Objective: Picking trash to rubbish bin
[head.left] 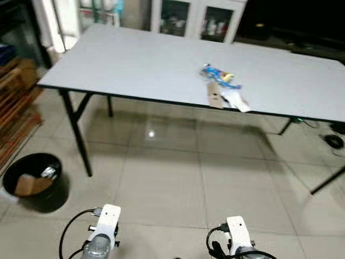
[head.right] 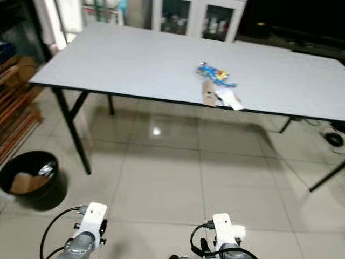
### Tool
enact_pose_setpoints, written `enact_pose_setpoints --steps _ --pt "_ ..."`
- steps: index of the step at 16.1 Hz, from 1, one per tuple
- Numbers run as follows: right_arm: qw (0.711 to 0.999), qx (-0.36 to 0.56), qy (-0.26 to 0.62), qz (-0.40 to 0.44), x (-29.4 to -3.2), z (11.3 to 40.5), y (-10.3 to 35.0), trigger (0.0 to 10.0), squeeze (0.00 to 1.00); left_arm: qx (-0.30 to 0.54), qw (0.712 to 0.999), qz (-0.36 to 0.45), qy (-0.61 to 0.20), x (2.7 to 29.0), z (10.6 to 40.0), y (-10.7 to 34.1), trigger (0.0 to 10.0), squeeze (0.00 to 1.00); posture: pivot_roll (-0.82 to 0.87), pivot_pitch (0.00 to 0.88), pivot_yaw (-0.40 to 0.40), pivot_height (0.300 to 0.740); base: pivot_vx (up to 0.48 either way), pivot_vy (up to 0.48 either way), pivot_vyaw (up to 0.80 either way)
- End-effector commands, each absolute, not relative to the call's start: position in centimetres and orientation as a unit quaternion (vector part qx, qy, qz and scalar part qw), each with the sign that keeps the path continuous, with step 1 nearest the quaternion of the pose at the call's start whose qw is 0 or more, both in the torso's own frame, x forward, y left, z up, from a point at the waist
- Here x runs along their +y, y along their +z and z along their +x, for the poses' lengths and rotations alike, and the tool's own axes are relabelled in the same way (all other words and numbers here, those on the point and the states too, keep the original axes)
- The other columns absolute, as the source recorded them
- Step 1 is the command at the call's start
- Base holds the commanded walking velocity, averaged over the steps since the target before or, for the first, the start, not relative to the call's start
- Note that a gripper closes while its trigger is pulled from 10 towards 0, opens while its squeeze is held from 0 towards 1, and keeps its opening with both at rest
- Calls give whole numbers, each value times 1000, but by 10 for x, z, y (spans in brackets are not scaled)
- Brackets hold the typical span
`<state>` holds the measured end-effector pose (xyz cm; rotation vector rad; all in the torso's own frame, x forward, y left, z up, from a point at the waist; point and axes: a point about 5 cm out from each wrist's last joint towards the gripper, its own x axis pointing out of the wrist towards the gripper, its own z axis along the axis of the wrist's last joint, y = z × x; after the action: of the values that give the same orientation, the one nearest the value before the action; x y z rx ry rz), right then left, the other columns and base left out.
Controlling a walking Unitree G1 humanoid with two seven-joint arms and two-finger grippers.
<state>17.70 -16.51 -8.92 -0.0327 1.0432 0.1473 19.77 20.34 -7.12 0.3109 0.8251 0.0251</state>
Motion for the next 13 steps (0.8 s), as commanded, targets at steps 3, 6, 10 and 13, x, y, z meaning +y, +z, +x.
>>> enact_pose_setpoints --steps 3,6,10,13 --pt "871 488 60 -12 -169 182 -86 10000 0 404 903 148 7 201 197 -72 10000 0 -53 31 -114 740 0 0 0" --pt "870 489 59 -8 -169 182 -87 10000 0 404 903 147 7 201 197 -72 10000 0 -55 40 -112 740 0 0 0" --pt "869 490 65 -7 -166 181 -87 10000 0 403 903 147 8 201 198 -72 10000 0 -55 45 -112 740 0 0 -761" --pt "871 488 57 -5 -169 182 -87 10000 0 403 903 146 9 201 199 -72 10000 0 -55 47 -111 740 0 0 -233"
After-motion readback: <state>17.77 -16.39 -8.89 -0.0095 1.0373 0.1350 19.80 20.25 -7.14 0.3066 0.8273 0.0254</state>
